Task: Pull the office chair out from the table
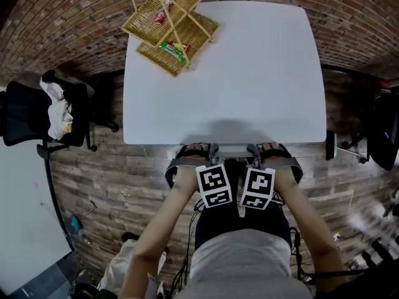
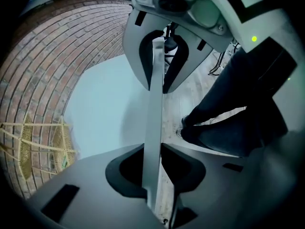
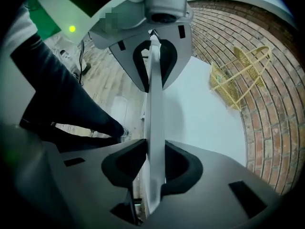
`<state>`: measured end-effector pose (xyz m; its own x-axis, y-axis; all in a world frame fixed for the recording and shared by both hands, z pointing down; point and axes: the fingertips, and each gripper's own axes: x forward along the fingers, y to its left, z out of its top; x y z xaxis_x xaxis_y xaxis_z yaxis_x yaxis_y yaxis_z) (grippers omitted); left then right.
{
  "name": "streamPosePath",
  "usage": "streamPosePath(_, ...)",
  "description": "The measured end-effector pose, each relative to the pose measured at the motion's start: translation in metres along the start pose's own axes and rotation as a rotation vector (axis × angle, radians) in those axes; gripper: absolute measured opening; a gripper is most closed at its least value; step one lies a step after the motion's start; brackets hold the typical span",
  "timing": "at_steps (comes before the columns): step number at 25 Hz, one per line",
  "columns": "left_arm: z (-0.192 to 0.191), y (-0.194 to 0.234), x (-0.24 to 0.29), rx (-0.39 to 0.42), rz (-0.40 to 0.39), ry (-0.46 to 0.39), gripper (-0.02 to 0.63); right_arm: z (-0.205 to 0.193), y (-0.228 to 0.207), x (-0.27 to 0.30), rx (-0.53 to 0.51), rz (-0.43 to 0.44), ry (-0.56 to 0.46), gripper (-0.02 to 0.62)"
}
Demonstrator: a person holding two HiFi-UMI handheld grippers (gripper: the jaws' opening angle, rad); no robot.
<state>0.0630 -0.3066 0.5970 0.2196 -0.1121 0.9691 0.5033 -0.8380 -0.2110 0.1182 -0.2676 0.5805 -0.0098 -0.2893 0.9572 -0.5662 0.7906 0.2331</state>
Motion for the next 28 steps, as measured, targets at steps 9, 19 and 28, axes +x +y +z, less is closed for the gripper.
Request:
streamPosePath(9,0.001,0.0,0.001,0.001,-0.021,0.011,0.09,0.0,-0.001,0.0,0.007,0.003,-0.031,0.095)
streamPosePath(19,0.0,-0.001,-0.001,0.007,-0.033,0.026,0.086,0.001,-0.001,-0.002,0.024,0.011,-0.049,0.092)
streamPosePath(28,-0.002,-0.027,-0.006,0.017,-0.056,0.033,0.083,-0.006,0.028,-0.003,0.03,0.024,-0.037,0.092)
